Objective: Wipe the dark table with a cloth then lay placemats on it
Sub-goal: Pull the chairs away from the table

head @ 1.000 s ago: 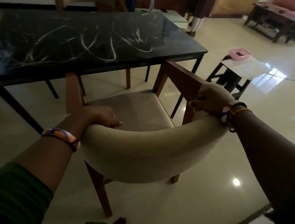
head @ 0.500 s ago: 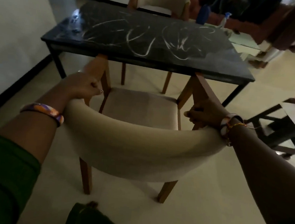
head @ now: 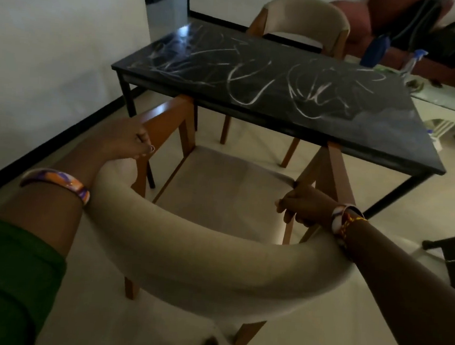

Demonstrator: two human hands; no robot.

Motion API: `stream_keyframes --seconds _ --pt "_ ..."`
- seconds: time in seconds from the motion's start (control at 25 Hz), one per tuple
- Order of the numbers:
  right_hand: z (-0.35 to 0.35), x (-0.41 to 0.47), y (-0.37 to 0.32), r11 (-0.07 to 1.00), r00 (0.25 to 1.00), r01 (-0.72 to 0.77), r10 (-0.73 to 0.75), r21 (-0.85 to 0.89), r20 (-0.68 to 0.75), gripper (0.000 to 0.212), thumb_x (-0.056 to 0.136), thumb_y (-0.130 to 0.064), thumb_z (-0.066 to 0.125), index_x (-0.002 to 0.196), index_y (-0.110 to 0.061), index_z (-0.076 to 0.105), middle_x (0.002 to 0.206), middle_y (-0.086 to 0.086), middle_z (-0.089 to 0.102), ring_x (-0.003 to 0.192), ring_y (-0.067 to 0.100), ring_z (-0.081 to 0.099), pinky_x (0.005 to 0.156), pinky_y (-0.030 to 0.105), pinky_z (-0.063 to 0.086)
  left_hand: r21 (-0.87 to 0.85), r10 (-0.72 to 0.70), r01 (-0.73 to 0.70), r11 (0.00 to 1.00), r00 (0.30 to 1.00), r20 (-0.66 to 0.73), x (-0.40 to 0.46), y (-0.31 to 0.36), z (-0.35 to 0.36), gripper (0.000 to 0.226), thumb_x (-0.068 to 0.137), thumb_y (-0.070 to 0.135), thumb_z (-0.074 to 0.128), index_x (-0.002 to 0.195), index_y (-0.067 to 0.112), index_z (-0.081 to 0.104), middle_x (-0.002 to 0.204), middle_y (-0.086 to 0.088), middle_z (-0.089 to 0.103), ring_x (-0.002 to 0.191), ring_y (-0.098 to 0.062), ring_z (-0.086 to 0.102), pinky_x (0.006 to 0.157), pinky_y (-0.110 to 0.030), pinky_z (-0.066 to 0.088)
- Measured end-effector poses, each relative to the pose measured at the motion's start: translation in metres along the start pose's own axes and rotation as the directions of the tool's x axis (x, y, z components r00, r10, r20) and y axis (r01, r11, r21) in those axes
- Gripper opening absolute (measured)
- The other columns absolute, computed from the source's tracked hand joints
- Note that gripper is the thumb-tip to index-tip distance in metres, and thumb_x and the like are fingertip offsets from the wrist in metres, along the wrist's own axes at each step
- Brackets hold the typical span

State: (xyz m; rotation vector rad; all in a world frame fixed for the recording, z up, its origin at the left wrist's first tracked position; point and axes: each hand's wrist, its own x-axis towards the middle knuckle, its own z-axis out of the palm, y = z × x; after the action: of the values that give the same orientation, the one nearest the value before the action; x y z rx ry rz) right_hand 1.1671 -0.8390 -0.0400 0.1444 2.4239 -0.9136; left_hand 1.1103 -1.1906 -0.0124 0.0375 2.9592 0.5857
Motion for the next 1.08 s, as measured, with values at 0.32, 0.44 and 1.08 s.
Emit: stream_keyframes --seconds 0.32,0.44,1.08 --pt "0.01 0.009 -0.005 0.928 0.944 0.122 0.0 -0.352 0.329 0.029 0.096 -0.032 0.051 0.106 -0.009 0.066 0.074 -0.004 0.062 0.059 0.005 0.048 0.053 0.018 0.04 0.211 -0.016 0.007 0.977 0.999 0.037 -0.001 -0.001 0.001 0.012 0.086 0.023 0.062 0.094 0.016 0.065 0.098 -0.001 0.064 0.082 -0.01 0.052 0.082 -0.032 0.04" --pt "0.009 0.009 -0.008 0.885 0.928 0.242 -0.091 -0.398 0.362 0.032 0.096 -0.032 0.05 0.107 -0.008 0.068 0.083 -0.001 0.067 0.068 0.005 0.053 0.065 0.02 0.043 0.214 -0.051 0.026 0.976 0.992 0.115 -0.015 0.019 0.01 0.011 0.087 0.024 0.06 0.094 0.017 0.064 0.099 -0.001 0.064 0.088 -0.012 0.055 0.084 -0.032 0.043" --pt "-0.139 -0.069 0.15 0.753 0.805 0.586 -0.583 -0.299 0.11 0.02 0.094 -0.019 0.054 0.097 -0.007 0.069 0.079 0.001 0.063 0.063 0.005 0.054 0.059 0.009 0.04 -0.094 0.26 -0.248 0.964 0.953 0.155 -0.103 0.365 0.144 0.023 0.083 0.05 0.054 0.103 0.039 0.06 0.088 0.018 0.061 0.083 -0.001 0.061 0.079 -0.026 0.05"
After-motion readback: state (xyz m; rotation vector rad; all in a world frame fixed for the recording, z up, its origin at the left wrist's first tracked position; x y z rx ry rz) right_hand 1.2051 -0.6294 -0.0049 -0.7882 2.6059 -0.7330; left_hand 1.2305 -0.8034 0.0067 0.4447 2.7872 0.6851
